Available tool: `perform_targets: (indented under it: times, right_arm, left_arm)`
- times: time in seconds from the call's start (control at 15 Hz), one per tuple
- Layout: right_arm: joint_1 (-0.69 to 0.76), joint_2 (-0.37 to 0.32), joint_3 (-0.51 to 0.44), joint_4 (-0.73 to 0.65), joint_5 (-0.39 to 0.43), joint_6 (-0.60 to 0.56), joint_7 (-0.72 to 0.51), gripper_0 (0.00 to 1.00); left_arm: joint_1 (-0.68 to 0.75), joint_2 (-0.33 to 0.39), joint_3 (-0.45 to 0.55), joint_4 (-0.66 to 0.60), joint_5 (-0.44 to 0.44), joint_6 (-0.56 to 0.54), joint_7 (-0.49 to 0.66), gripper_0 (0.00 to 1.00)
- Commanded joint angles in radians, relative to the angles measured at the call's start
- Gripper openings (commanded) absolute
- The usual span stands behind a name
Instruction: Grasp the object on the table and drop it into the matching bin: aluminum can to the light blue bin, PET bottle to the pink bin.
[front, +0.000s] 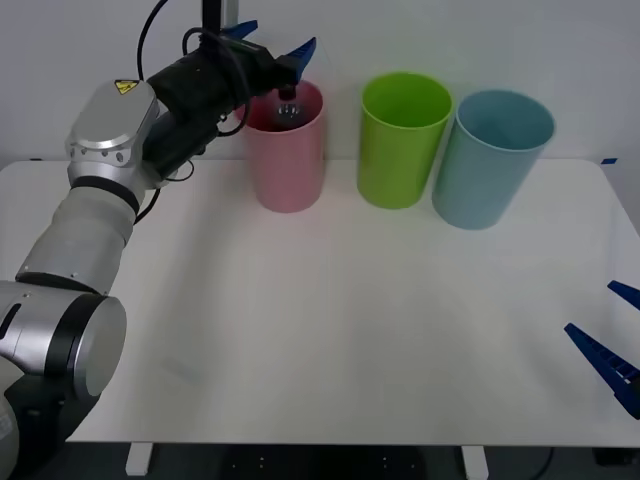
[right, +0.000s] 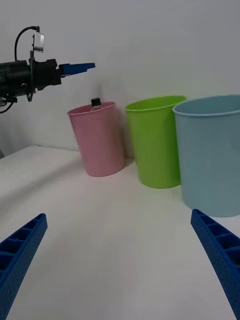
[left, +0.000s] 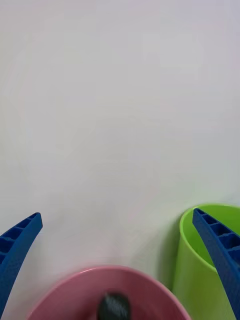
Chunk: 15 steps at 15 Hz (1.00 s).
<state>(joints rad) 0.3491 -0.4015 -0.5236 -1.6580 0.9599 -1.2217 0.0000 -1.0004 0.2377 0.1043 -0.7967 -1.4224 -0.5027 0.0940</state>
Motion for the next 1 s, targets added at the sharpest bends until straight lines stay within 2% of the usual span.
perform_targets:
  times: [0.07, 0.2, 0.4, 0.67, 1.0]
  right_arm:
    - [0.0, 0.0, 0.0, 0.0, 0.0, 0.0, 0.0, 1.0]
    - [0.0, 0.0, 0.0, 0.0, 0.0, 0.0, 0.0, 1.0]
    - [0.0, 0.0, 0.0, 0.0, 0.0, 0.0, 0.0, 1.0]
    - [0.0, 0.0, 0.0, 0.0, 0.0, 0.0, 0.0, 1.0]
    - [0.0, 0.0, 0.0, 0.0, 0.0, 0.0, 0.0, 1.0]
  left_arm:
    - [0.013, 0.012, 0.0, -0.001, 0.08, -0.019, -0.005, 1.0]
    - [0.029, 0.032, 0.0, -0.003, 0.158, -0.06, -0.007, 1.0]
    - [0.115, 0.066, -0.011, -0.087, 0.263, -0.091, -0.005, 1.0]
    - [0.261, 0.167, -0.087, -0.222, 0.444, -0.102, -0.003, 1.0]
    - [0.402, 0.296, -0.087, -0.308, 0.554, -0.177, -0.01, 1.0]
